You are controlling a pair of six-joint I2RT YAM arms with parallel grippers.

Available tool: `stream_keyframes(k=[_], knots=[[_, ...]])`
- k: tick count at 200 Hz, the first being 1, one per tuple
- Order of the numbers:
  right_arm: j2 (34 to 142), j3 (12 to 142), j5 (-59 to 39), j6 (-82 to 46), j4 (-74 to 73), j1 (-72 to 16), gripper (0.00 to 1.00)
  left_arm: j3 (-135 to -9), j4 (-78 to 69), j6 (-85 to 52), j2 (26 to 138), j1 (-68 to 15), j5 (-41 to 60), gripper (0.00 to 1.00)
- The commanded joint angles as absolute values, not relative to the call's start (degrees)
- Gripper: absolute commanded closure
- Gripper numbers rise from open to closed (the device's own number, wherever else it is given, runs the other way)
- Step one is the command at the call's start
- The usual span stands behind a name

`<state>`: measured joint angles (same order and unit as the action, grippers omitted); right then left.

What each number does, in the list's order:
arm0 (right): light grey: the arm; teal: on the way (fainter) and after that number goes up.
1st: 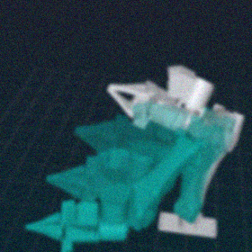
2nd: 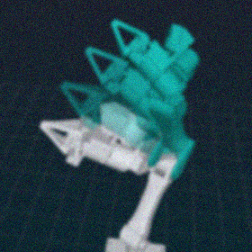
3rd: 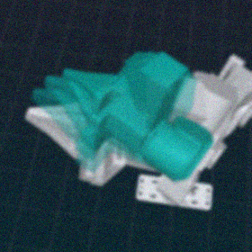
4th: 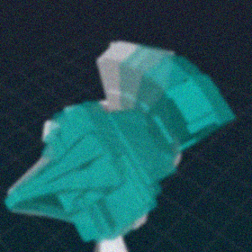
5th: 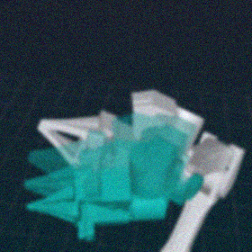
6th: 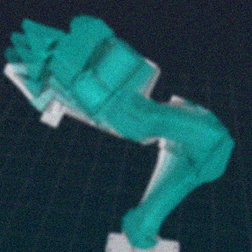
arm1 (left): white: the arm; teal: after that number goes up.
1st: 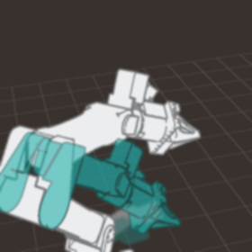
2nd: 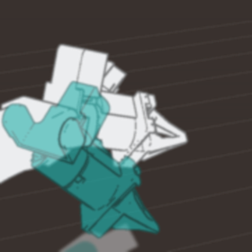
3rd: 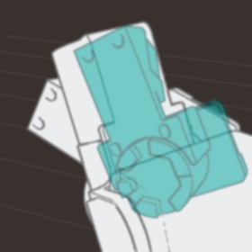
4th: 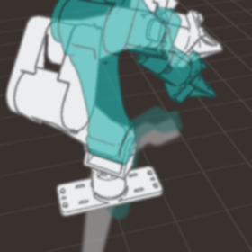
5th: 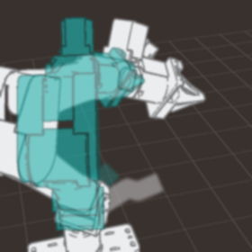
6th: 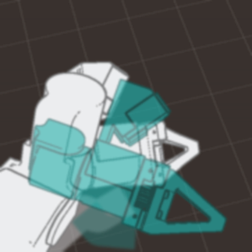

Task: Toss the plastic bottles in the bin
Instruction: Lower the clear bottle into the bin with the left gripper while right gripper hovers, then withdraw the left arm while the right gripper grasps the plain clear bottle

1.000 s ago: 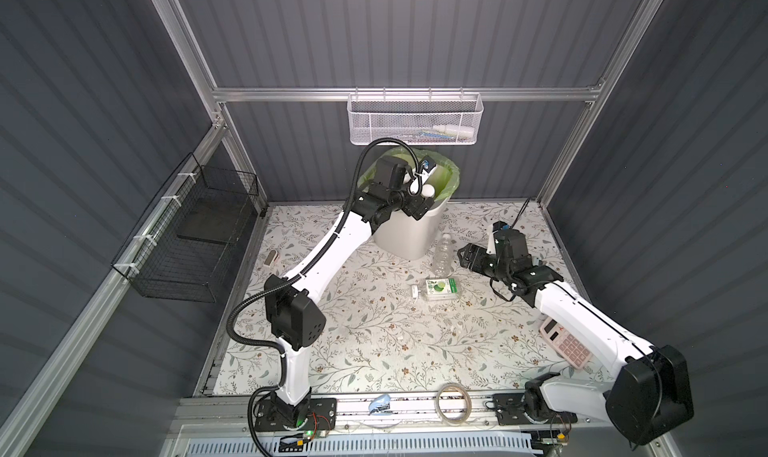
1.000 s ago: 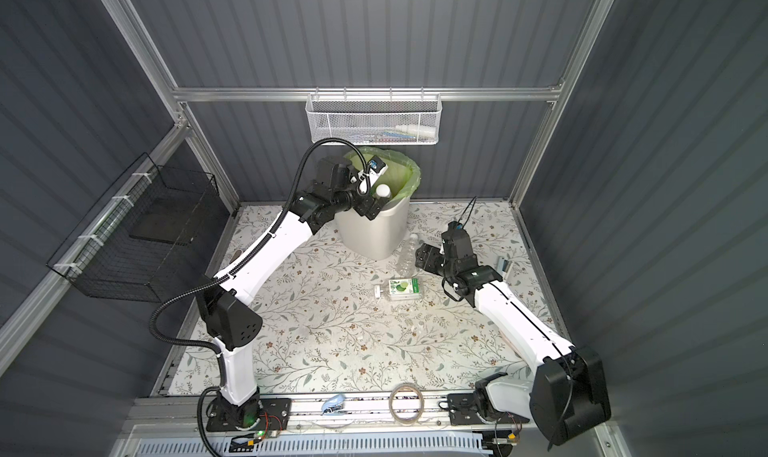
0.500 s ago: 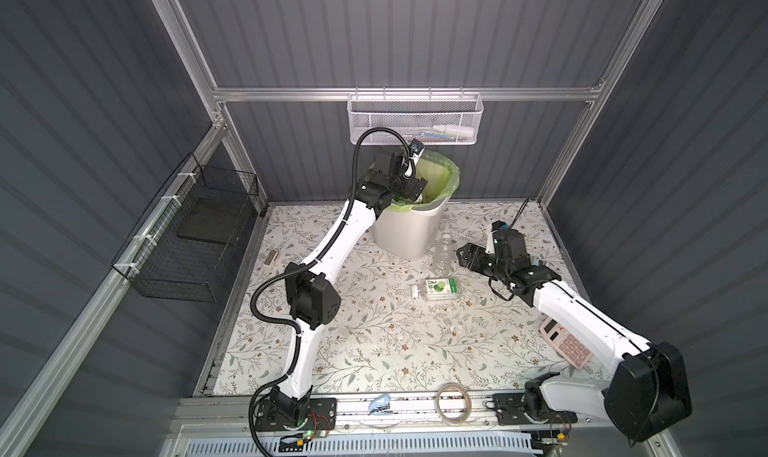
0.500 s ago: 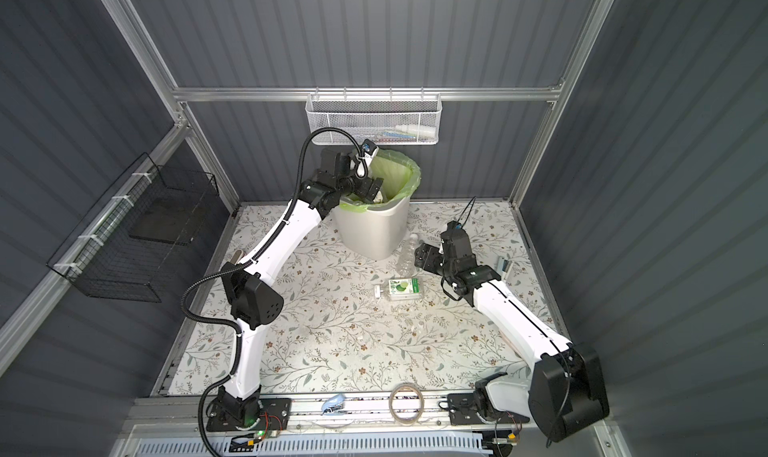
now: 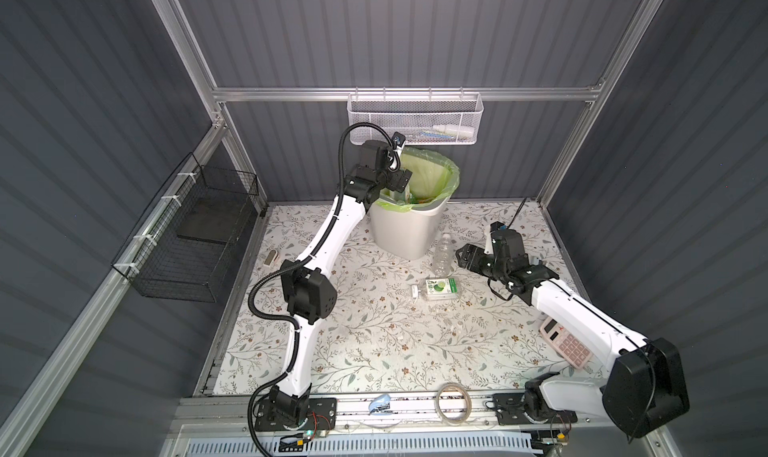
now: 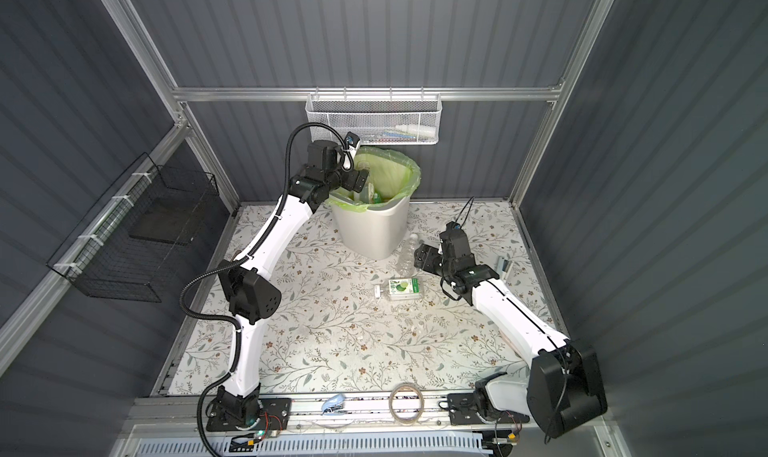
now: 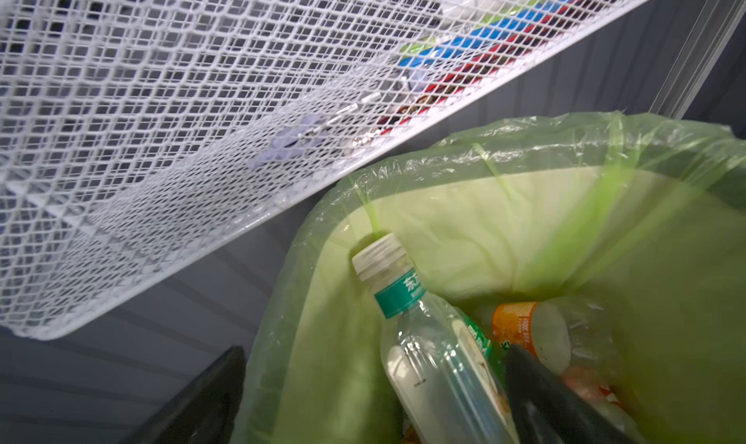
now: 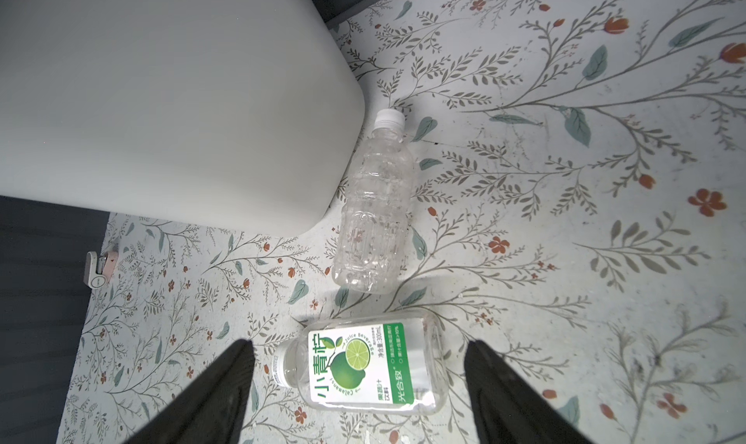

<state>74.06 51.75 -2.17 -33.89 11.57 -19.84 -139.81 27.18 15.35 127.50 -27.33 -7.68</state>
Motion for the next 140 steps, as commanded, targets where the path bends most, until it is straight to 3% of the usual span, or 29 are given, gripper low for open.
stream_keyframes(k=[1,30,72,140], knots=[[75.99,52.65,-1.44,-34.39,12.89,-20.08,0.16,-137.84,24.73,14.11,121.84,-27.6,-6.29,0.0],[81.56,56.39,-0.7,-36.35,16.96,-20.1,0.15,-128.5,21.07,13.62,112.82,-27.59,-5.1,0.0],[91.43,63.46,-0.13,-37.18,18.19,-20.21,0.14,-104.59,12.95,13.01,94.66,-27.43,-7.73,0.0],[103.75,72.16,-0.13,-37.14,16.8,-20.59,0.15,-74.7,14.98,9.02,71.93,-26.63,-13.85,0.0]])
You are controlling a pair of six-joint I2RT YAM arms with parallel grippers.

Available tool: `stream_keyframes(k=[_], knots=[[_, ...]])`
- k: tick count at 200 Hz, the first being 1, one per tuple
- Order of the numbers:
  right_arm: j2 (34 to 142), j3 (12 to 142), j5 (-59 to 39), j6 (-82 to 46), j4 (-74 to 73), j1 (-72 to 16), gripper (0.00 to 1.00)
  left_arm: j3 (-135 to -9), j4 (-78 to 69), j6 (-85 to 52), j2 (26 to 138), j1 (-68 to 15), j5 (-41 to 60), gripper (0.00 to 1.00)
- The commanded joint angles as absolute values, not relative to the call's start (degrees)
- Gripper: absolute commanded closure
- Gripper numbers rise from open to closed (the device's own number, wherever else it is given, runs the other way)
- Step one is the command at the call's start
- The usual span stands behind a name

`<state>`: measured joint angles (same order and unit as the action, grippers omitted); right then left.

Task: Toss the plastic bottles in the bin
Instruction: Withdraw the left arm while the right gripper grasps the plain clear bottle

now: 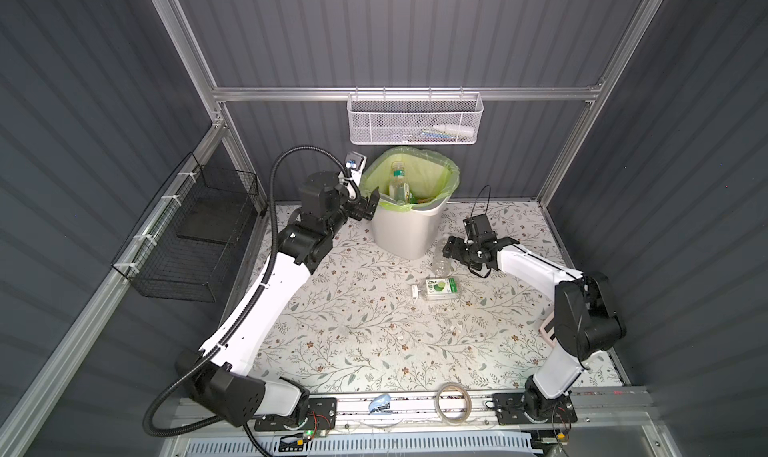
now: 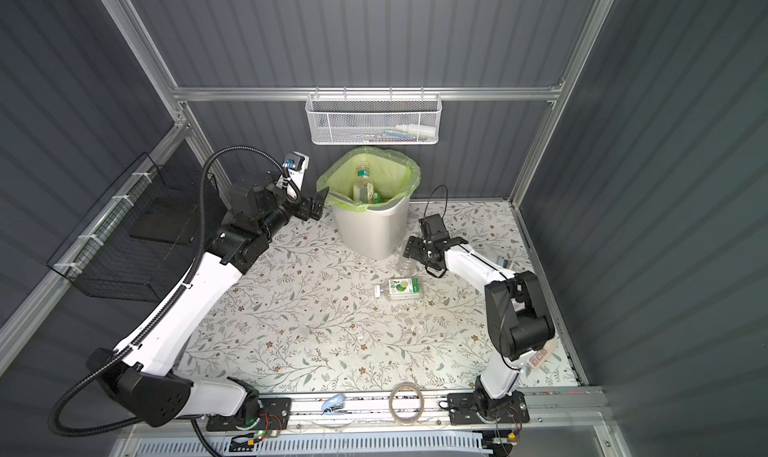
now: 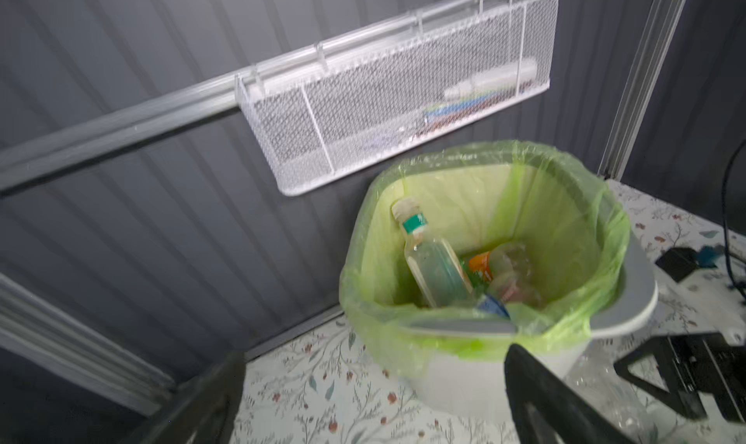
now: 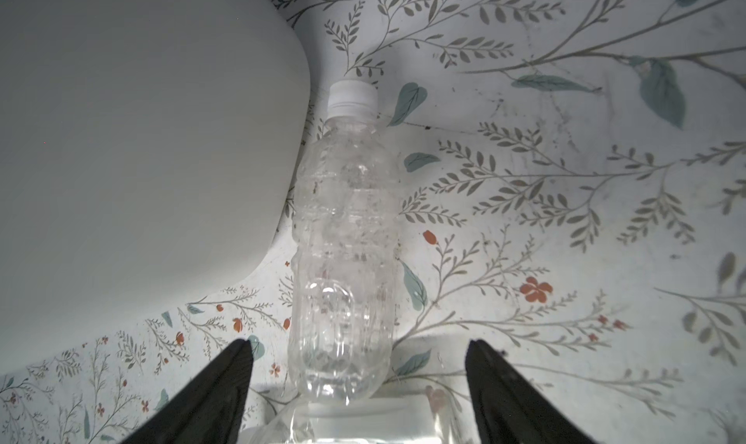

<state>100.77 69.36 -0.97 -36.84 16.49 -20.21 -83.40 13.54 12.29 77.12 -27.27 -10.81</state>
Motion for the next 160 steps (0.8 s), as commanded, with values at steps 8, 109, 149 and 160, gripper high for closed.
stream_keyframes(k=[8,109,149,160], knots=[[105.03,72.98,-0.32,-37.09,16.8,-20.66,0.15,-71.78,15.0,7.89,69.48,-26.63,-14.15,0.0],[114.28,77.41,2.19,-37.45,15.47,-21.0,0.26,-56.43,16.8,0.2,57.77,-26.57,-12.75,0.0],[113.37,76.36,3.76,-37.17,15.69,-21.01,0.4,-55.33,15.26,-0.52,58.52,-26.55,-11.74,0.0],[112.45,75.66,4.08,-36.71,15.57,-21.0,0.44,-54.85,14.94,-0.7,58.75,-26.6,-11.35,0.0]])
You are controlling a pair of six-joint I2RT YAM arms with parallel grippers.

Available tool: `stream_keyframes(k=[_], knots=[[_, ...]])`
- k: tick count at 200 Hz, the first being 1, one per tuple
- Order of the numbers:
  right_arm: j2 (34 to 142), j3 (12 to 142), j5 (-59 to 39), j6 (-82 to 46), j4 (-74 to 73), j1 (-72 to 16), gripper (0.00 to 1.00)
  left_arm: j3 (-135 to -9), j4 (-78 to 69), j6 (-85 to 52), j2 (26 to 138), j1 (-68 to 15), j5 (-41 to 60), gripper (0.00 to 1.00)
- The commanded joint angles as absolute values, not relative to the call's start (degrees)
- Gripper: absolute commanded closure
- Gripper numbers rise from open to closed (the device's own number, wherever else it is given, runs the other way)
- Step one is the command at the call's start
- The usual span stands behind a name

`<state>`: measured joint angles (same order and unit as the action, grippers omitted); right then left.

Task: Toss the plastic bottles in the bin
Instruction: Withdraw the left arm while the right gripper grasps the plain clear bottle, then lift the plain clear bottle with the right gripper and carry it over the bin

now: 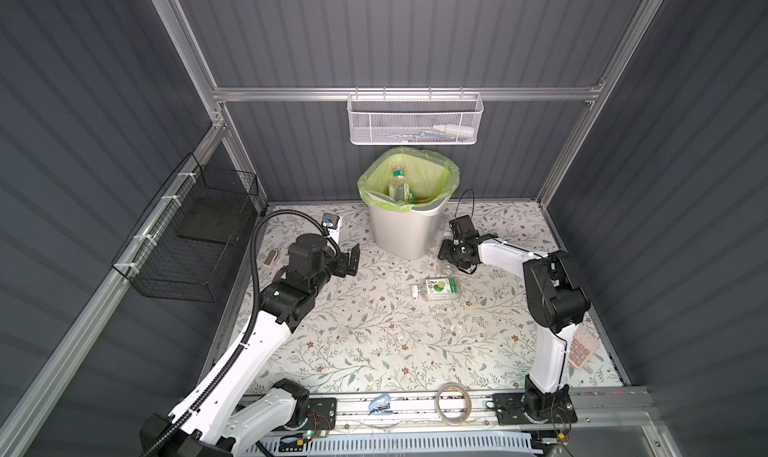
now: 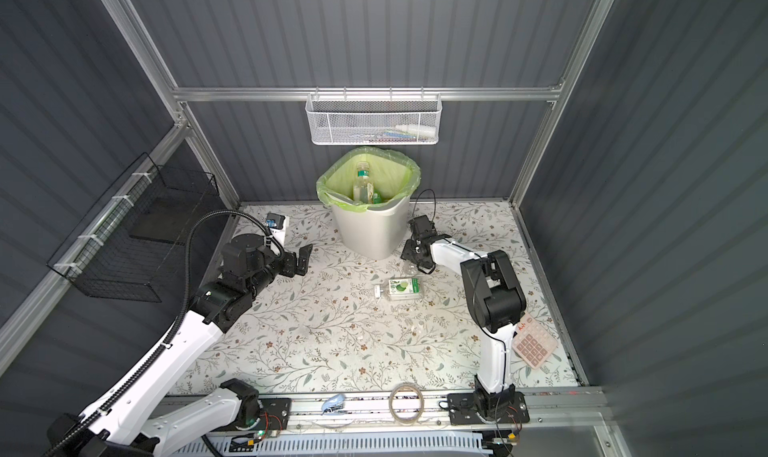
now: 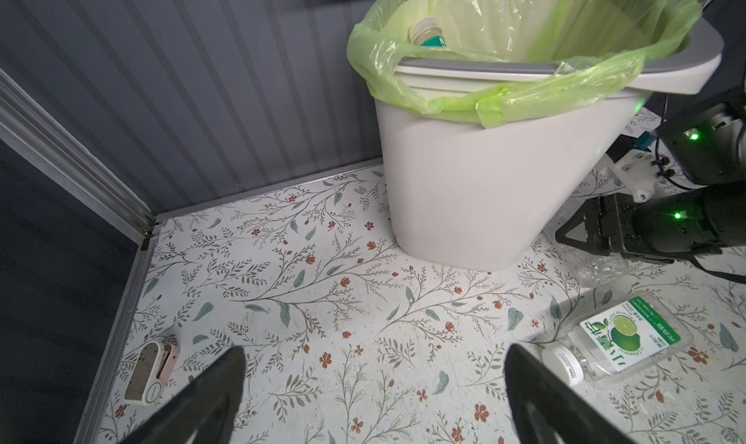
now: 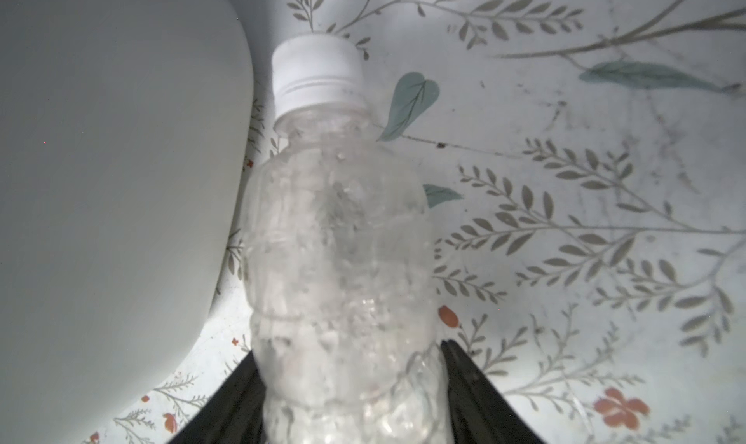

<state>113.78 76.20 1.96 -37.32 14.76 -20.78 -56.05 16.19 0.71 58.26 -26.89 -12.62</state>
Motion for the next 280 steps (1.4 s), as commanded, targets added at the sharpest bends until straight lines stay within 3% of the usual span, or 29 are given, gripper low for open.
stream_keyframes(k=[1,28,116,194,280], knots=[[112.39,75.58,4.1,-36.68,15.61,-21.0,0.44,-54.76,14.9,-0.7,58.77,-26.61,-11.34,0.0],[109.59,73.42,4.69,-35.86,15.77,-20.67,0.51,-53.73,14.84,-0.66,59.74,-26.57,-11.13,0.0],[90.71,60.52,5.34,-35.3,14.23,-18.06,0.52,-49.3,9.78,-1.28,59.73,-26.63,-3.98,0.0],[59.56,41.73,3.58,-31.65,4.66,-17.71,0.52,-46.26,4.68,-2.59,62.56,-26.87,1.77,0.0],[27.07,33.82,8.43,-24.71,4.62,-18.9,0.53,-46.78,0.72,-0.62,67.32,-28.94,4.0,0.0]])
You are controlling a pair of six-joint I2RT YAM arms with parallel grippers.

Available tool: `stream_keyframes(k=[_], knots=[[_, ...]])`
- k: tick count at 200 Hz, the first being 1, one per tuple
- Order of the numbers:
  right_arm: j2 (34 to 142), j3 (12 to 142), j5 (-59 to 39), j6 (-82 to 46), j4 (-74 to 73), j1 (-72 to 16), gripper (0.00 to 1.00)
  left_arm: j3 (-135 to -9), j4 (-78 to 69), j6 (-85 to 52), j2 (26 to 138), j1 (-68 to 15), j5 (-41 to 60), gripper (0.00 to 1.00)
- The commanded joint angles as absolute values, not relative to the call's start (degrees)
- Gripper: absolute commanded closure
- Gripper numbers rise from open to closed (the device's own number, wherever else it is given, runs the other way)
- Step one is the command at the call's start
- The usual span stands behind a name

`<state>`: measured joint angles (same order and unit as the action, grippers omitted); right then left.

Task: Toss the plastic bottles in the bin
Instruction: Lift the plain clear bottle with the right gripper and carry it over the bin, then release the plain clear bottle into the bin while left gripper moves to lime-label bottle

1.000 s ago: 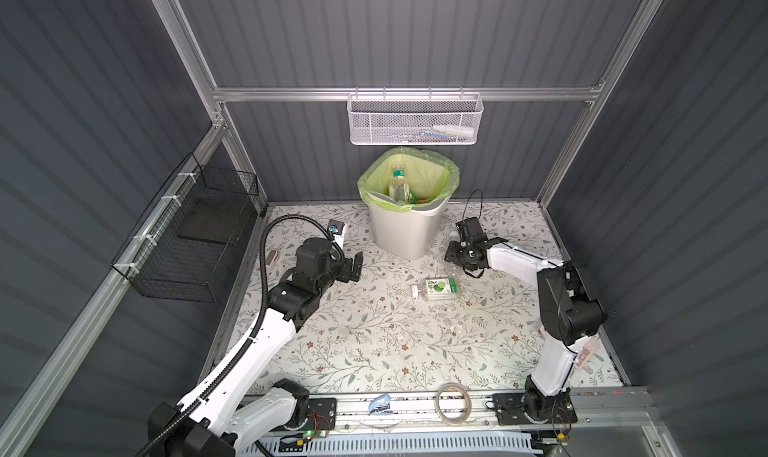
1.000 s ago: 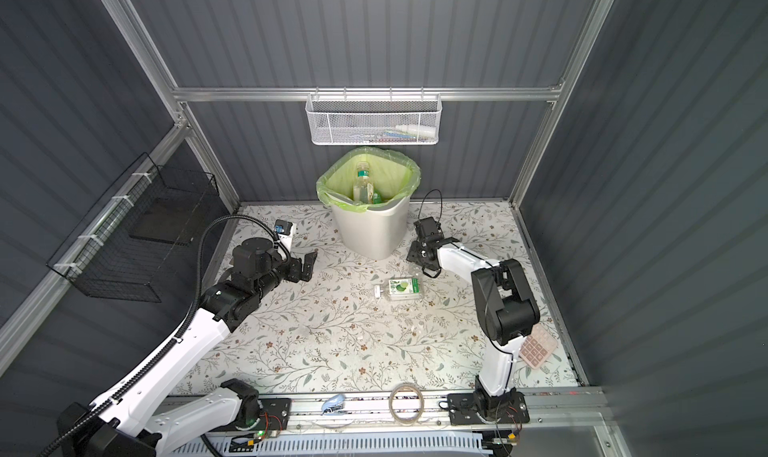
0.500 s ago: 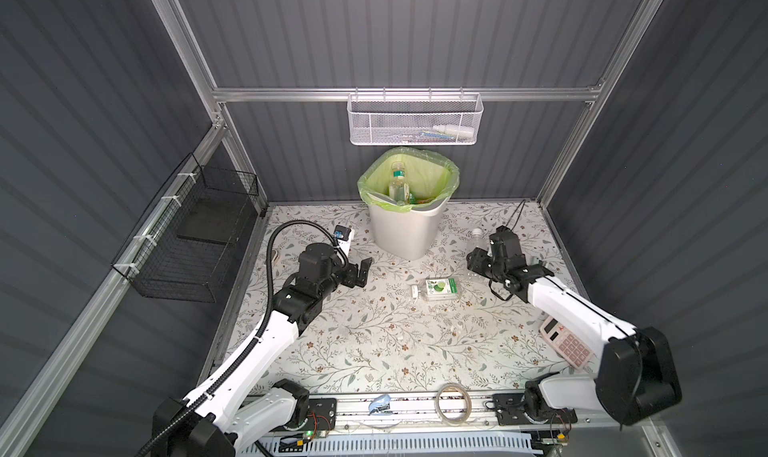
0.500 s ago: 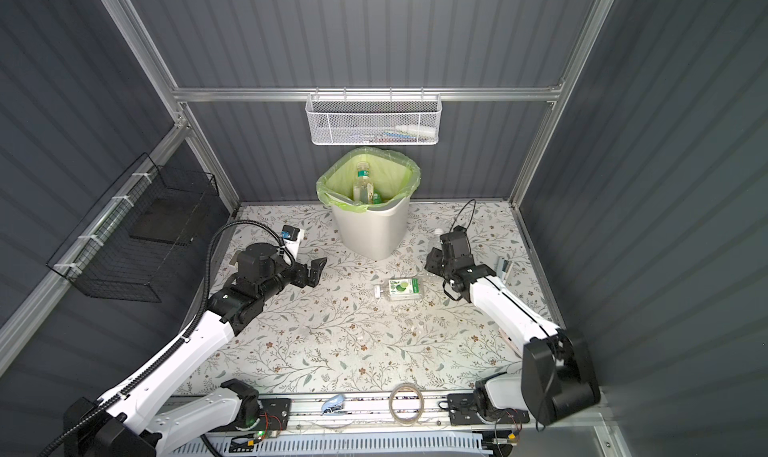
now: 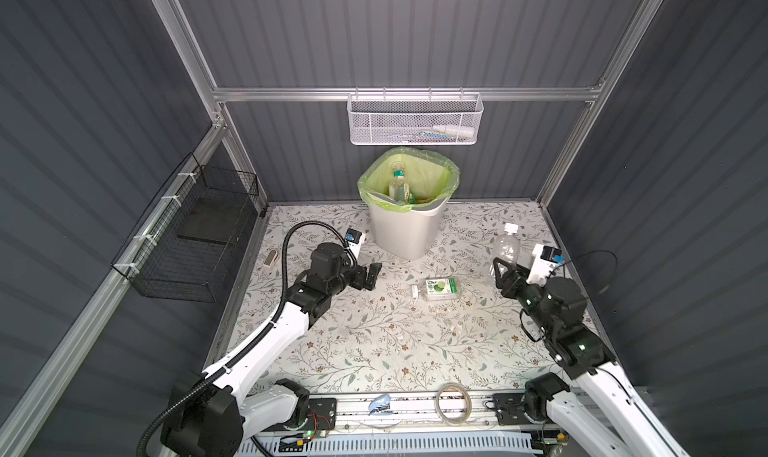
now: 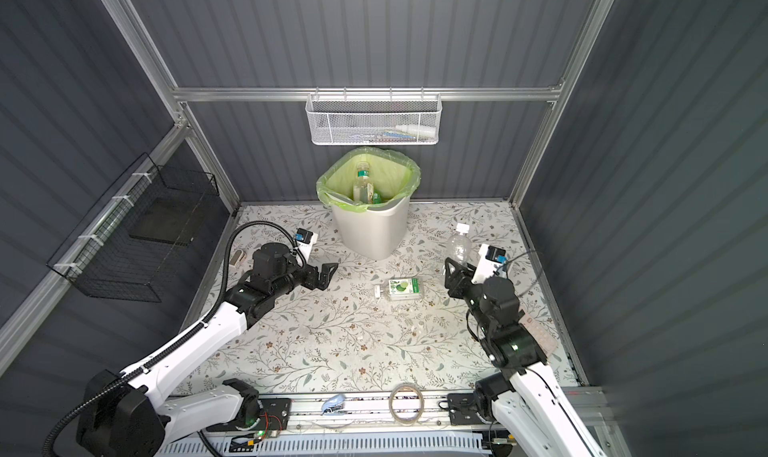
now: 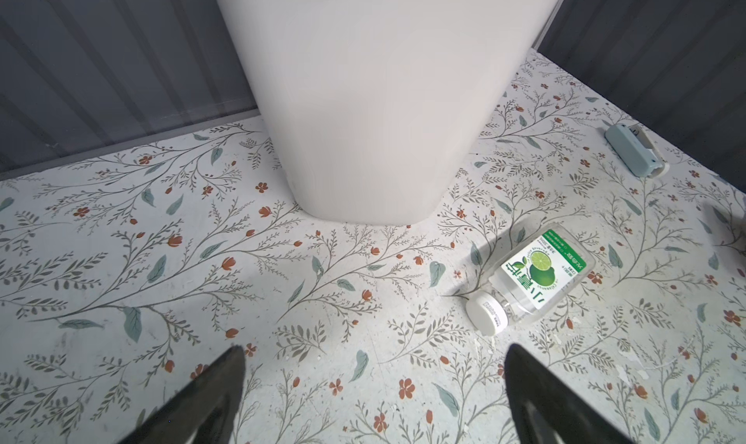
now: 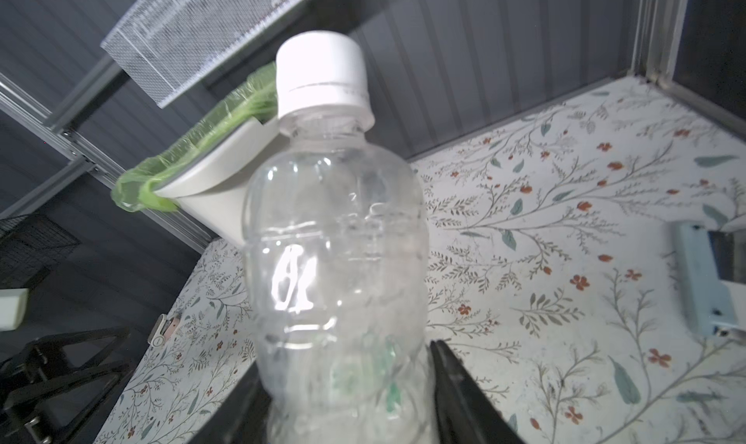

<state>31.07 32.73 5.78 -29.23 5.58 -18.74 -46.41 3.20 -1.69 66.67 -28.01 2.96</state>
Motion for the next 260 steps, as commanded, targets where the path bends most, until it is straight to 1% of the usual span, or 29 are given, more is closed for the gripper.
stream_keyframes(k=[1,17,31,52,67,87,99,112,115,121,123,129,138,144,149,165,166,171,202,233,260], knots=[[26.89,34.01,8.52,-24.53,4.64,-18.85,0.53,-46.77,0.71,-0.62,67.32,-29.02,3.98,0.0],[25.01,36.26,8.46,-22.33,4.02,-18.9,0.53,-46.84,0.71,-0.28,68.19,-30.03,3.38,0.0],[24.69,37.75,8.35,-21.8,0.69,-18.9,0.53,-47.76,1.84,0.71,69.19,-30.84,2.78,0.0],[29.07,41.93,7.16,-21.98,-6.06,-18.9,0.53,-48.76,2.32,1.49,70.05,-31.94,1.61,0.0],[37.91,49.02,4.0,-21.98,-7.6,-18.85,0.53,-48.13,1.23,1.15,70.08,-32.87,0.68,0.0],[53.33,63.11,-1.65,-24.16,-6.45,-19.01,0.55,-46.87,0.35,1.26,69.87,-35.07,-1.48,0.0],[65.33,74.93,-7.83,-24.52,-0.63,-19.24,0.54,-46.3,0.39,1.58,70.09,-36.22,-2.72,0.0],[78.47,90.64,-15.73,-24.25,8.78,-19.85,0.5,-45.99,0.48,1.75,70.25,-37.04,-3.08,0.0],[81.23,94.13,-16.68,-24.4,11.14,-20.08,0.49,-45.88,0.54,1.9,70.3,-37.27,-3.08,0.0],[85.78,99.73,-18.5,-24.42,14.84,-20.45,0.41,-45.88,0.67,2.29,70.47,-37.64,-3.16,0.0],[87.08,101.4,-20.47,-24.25,15.73,-20.56,0.38,-45.97,0.76,2.49,70.48,-37.86,-3.21,0.0],[90.44,105.22,-22.63,-23.84,18.29,-20.91,0.27,-46.05,1.26,3.14,70.45,-38.54,-3.53,0.0],[93.44,109.09,-22.39,-24.72,21.0,-21.06,0.09,-46.15,1.9,4.19,70.66,-39.55,-4.26,0.0],[93.94,108.85,-22.26,-25.12,20.47,-21.01,0.02,-46.32,2.35,4.9,70.88,-40.12,-4.78,0.0],[93.65,107.68,-21.62,-25.45,19.37,-21.0,0.01,-46.24,2.71,5.28,71.0,-40.6,-5.08,0.0],[90.91,102.26,-19.87,-26.8,15.39,-20.68,0.01,-46.15,2.82,5.98,71.73,-41.37,-5.06,0.0],[90.53,101.72,-18.17,-26.87,15.12,-20.59,0.01,-46.14,2.81,5.98,71.81,-41.37,-4.99,0.0],[89.87,100.83,-17.23,-26.98,14.68,-20.36,0.01,-46.12,2.73,6.02,72.03,-41.53,-4.86,0.0],[84.42,94.97,-14.18,-26.64,15.13,-18.53,0.01,-47.05,1.0,7.07,74.95,-43.68,-4.86,0.0],[77.72,87.15,-12.01,-26.84,15.09,-15.61,0.01,-49.67,-0.21,9.26,79.8,-46.98,-5.51,0.0],[70.92,77.17,-11.25,-28.48,13.85,-11.81,0.01,-52.44,-2.15,10.93,85.49,-49.74,-5.39,0.0]])
